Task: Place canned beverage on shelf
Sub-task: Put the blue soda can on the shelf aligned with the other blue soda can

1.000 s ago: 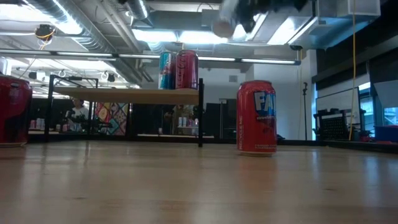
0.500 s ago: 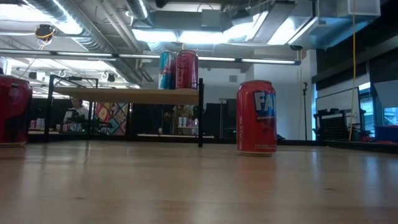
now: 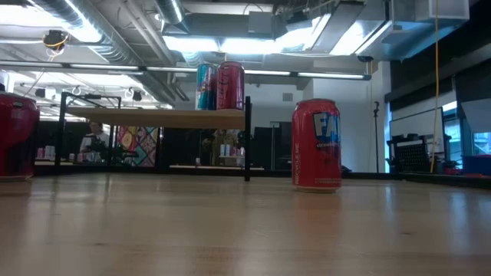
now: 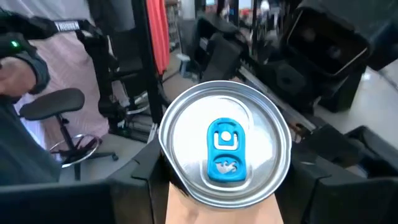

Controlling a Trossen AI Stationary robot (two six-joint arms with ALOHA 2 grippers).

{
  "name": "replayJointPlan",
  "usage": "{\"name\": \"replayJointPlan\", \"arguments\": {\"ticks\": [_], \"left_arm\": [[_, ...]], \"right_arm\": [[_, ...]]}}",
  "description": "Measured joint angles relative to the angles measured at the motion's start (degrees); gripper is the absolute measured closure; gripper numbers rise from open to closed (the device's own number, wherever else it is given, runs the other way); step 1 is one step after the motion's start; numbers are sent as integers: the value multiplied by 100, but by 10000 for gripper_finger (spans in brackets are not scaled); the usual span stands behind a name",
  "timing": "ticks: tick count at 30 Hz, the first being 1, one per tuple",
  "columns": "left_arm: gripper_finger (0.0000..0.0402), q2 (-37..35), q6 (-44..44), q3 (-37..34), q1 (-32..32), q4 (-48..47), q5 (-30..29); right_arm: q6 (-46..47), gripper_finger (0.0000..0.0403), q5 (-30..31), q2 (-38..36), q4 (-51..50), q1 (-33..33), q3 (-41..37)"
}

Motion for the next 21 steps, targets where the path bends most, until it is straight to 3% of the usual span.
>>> {"name": "replayJointPlan", "arguments": {"ticks": [11, 15, 21], "left_arm": [[99, 209, -42, 0, -149, -1, 460], [133, 223, -6, 0, -152, -77, 302], [208, 94, 61, 0, -96, -253, -54]], "right_arm": [[-105, 210, 19, 203, 613, 33, 7], [-105, 210, 13, 281, 572, 39, 7], [-114, 114, 282, 271, 533, 39, 0]]}}
